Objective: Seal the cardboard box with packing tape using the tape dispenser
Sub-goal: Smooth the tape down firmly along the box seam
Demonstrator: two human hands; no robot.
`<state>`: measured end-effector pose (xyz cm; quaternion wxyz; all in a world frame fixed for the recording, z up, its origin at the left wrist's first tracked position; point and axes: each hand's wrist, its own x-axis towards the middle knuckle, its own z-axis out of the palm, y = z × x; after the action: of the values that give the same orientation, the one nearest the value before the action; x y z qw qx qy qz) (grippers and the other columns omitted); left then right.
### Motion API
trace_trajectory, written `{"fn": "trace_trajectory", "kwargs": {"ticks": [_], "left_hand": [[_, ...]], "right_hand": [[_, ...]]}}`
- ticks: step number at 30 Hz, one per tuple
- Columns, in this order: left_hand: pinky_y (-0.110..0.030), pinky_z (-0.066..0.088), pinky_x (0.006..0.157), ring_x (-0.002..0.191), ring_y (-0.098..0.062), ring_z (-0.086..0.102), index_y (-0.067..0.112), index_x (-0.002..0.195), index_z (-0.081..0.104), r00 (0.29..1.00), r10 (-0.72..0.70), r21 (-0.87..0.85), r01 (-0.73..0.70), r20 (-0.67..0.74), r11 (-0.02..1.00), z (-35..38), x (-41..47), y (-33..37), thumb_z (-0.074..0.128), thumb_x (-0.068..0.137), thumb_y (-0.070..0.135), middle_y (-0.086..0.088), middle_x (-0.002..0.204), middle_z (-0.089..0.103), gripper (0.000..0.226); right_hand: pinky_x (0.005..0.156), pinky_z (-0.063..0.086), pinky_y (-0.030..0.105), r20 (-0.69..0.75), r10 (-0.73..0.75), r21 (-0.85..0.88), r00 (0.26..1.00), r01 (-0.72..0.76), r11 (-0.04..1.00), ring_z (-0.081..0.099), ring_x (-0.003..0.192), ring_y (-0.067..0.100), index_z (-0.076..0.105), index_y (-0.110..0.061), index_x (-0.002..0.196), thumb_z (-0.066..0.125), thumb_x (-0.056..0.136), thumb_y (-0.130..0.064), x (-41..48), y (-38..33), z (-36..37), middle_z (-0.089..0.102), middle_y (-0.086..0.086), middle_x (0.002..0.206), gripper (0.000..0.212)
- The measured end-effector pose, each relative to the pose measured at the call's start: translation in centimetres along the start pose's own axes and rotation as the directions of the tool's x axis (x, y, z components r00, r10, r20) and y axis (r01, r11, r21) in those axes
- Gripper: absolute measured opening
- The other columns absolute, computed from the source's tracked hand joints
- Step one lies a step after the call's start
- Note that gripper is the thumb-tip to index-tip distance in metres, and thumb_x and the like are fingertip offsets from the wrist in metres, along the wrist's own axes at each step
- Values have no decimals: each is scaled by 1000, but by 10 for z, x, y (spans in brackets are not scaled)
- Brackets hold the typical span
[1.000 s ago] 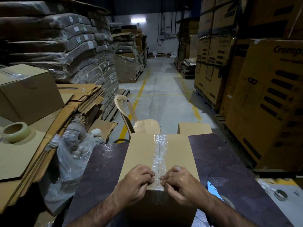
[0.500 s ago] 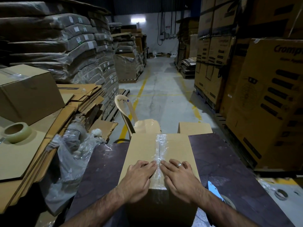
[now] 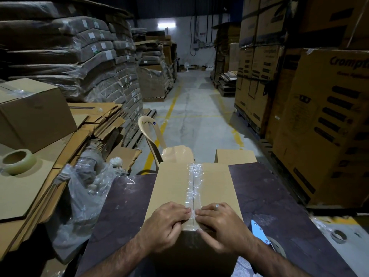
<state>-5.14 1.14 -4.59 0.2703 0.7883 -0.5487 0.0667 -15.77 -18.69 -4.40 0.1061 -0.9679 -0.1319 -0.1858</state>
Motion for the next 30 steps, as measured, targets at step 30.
{"fn": "trace_trajectory", "kwargs": {"ticks": [30], "left_hand": [[-37, 37, 96, 125, -7, 49, 24, 126, 53, 972, -17, 351, 102, -236, 931, 49, -38, 3, 65, 75, 43, 7, 130, 63, 56]], "right_hand": [[87, 35, 32, -239, 110, -157, 965, -150, 976, 63, 107, 16, 58, -22, 118, 75, 59, -36, -36, -12, 50, 63, -6, 127, 64]]}}
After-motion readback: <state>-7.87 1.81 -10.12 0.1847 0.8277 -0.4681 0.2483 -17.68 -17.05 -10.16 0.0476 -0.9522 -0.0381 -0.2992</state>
